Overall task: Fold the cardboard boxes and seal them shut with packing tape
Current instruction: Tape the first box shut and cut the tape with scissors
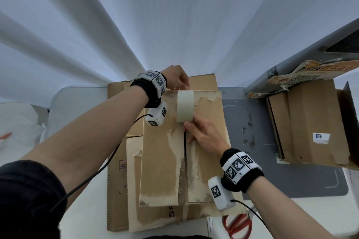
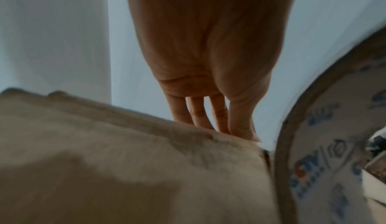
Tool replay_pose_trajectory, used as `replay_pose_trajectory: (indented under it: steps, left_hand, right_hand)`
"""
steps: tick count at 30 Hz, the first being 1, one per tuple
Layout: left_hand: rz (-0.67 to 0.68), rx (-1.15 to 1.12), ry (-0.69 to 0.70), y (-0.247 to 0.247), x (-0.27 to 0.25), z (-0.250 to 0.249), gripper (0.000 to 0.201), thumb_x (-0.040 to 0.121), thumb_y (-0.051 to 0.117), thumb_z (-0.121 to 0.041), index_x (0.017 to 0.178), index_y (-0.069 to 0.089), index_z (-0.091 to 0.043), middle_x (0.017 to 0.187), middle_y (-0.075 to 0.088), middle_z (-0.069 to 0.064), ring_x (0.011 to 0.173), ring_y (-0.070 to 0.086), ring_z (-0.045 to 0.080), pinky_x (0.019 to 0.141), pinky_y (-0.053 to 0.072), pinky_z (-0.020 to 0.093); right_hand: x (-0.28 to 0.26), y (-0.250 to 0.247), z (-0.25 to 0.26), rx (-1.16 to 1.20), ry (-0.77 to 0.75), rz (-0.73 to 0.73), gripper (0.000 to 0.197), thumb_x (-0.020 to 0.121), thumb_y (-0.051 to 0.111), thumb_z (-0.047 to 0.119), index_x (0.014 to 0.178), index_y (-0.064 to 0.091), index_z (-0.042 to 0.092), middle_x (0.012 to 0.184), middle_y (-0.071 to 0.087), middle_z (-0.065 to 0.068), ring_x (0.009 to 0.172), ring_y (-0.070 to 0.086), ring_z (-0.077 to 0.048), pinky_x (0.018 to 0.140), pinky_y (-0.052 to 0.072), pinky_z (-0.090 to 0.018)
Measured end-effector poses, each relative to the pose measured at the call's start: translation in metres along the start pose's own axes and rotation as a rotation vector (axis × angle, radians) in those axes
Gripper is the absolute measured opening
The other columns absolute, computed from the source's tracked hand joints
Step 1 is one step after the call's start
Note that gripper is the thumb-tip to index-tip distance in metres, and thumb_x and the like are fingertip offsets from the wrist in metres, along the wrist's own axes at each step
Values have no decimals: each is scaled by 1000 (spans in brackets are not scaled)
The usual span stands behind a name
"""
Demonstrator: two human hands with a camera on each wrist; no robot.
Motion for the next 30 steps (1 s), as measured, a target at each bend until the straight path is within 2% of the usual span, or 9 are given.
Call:
replay_pose_trajectory:
  steps: [2, 5, 8, 9, 13, 17, 19, 23, 30]
  left_hand:
    - [5, -11, -16, 2, -1, 3, 5, 89, 73, -18, 91, 75, -15, 80, 67, -3, 73, 57, 9, 56, 48, 11]
    - [25, -10, -51, 4, -1, 4, 9, 90, 71, -24, 95, 74, -16, 85, 66, -4, 86, 58, 11, 75, 46, 20]
    - [17, -17, -120, 6, -1, 2, 27, 89, 72, -23, 115, 70, -15, 99, 63, 2, 95, 58, 17, 81, 45, 24]
    - [-10, -8, -129, 6, -1, 1, 29, 88, 73, -22, 116, 69, -16, 102, 62, 2, 95, 58, 18, 81, 44, 24]
    - [-156, 48, -7, 11, -9, -4, 9, 86, 73, -16, 93, 74, -11, 90, 66, 0, 92, 63, 17, 80, 48, 25]
    - [-271, -35, -13, 19, -22, 7, 19, 88, 72, -28, 93, 78, -11, 85, 68, 1, 88, 59, 12, 77, 44, 22]
    - [-301, -109, -48, 22, -27, 15, 14, 87, 74, -29, 93, 79, -17, 83, 67, -3, 88, 62, 12, 80, 50, 26]
    - [-332, -174, -94, 29, -28, 22, 12, 85, 73, -27, 94, 80, -22, 85, 69, -5, 91, 65, 13, 84, 54, 29]
    - [-331, -193, -91, 27, -23, 25, 11, 84, 75, -29, 94, 80, -25, 88, 73, -4, 94, 66, 12, 80, 51, 25]
  right_hand:
    - [0, 0, 0, -5, 0, -3, 27, 102, 52, 16, 127, 60, 11, 97, 64, 9, 85, 62, -2, 64, 58, -28]
    - [-1, 0, 2, -21, -1, 1, 26, 102, 52, 16, 126, 60, 11, 101, 64, 3, 87, 61, -5, 64, 58, -28]
    - [-2, 0, 3, -20, -2, -2, 22, 102, 52, 16, 122, 60, 15, 100, 64, 4, 88, 61, -6, 64, 58, -27]
    - [-2, 1, 4, -18, -3, -6, 23, 102, 52, 16, 123, 60, 14, 101, 64, 3, 88, 61, -6, 64, 58, -26]
    - [-1, -1, 2, -16, -19, -24, 28, 102, 52, 17, 128, 60, 10, 114, 66, -12, 91, 61, -11, 62, 57, -25]
    - [3, -2, -3, -23, -34, -25, 31, 102, 52, 18, 130, 60, 5, 123, 62, -23, 92, 61, -13, 60, 56, -25]
    - [3, -1, -2, -20, -38, -38, 31, 102, 52, 19, 128, 60, 3, 124, 62, -21, 92, 62, -9, 60, 56, -26]
    - [1, 0, 3, 17, -61, -75, 24, 101, 53, 14, 120, 63, 5, 124, 52, 2, 90, 62, 0, 60, 58, -24]
    - [-3, 4, 7, -30, -67, -138, 27, 101, 53, 20, 113, 66, -1, 126, 56, -7, 63, 56, -1, 54, 51, -20]
Point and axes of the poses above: each hand's wrist, its own x-axis towards the middle knuckle, its own y-axis out of the palm, z = x × y, the point moved 1 cm from there along x, towards the middle knuckle
